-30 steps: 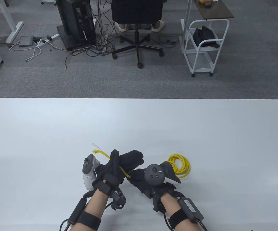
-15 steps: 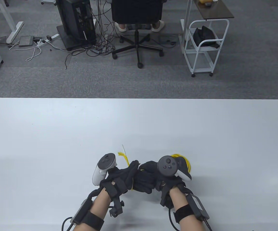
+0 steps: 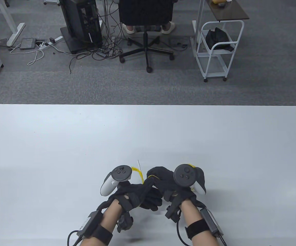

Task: Coil the rope

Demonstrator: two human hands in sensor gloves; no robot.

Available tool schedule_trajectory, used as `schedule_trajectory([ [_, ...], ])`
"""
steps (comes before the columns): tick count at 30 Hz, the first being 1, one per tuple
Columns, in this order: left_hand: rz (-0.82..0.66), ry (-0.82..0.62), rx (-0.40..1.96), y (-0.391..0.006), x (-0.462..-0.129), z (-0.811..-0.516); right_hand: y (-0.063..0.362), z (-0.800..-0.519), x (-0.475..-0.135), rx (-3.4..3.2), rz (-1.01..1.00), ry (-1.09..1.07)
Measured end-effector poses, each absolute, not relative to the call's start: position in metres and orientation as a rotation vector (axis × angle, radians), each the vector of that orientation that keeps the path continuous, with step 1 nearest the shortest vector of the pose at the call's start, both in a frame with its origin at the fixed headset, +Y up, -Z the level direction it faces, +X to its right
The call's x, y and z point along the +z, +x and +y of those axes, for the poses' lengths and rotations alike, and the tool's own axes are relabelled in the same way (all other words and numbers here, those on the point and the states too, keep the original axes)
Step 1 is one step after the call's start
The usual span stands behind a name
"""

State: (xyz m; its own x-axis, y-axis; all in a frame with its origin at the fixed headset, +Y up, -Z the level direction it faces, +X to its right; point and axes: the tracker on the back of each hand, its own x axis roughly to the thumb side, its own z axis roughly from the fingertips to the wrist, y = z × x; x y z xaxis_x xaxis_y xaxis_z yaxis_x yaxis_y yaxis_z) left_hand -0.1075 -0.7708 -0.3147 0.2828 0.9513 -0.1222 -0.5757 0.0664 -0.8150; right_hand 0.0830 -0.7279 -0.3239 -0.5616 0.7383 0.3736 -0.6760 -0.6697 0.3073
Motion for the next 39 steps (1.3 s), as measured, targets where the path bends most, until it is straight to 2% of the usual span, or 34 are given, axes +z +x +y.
schedule_trajectory([
  [3,-0.497,-0.883,1.371,-0.113,-0.316,-0.773,0.077,-0.722,-0.322,2.229,0.183,0.624],
  [6,-0.469,-0.838,1.408,-0.117,-0.317,-0.774,0.072,-0.716,-0.318,2.265,0.188,0.663],
  [11,-0.418,-0.705,1.302,-0.123,-0.318,-0.770,0.067,-0.718,-0.304,2.382,0.025,0.730],
  [16,-0.343,-0.494,1.222,-0.128,-0.316,-0.762,0.069,-0.724,-0.297,2.395,0.013,0.778],
  [20,-0.346,-0.399,1.265,-0.131,-0.315,-0.758,0.065,-0.727,-0.292,2.402,0.003,0.818],
  [32,-0.416,-0.296,1.456,-0.131,-0.313,-0.747,0.061,-0.741,-0.296,2.422,0.182,0.847],
  [39,-0.505,-0.318,1.672,-0.124,-0.310,-0.741,0.068,-0.748,-0.302,2.447,0.227,0.802],
])
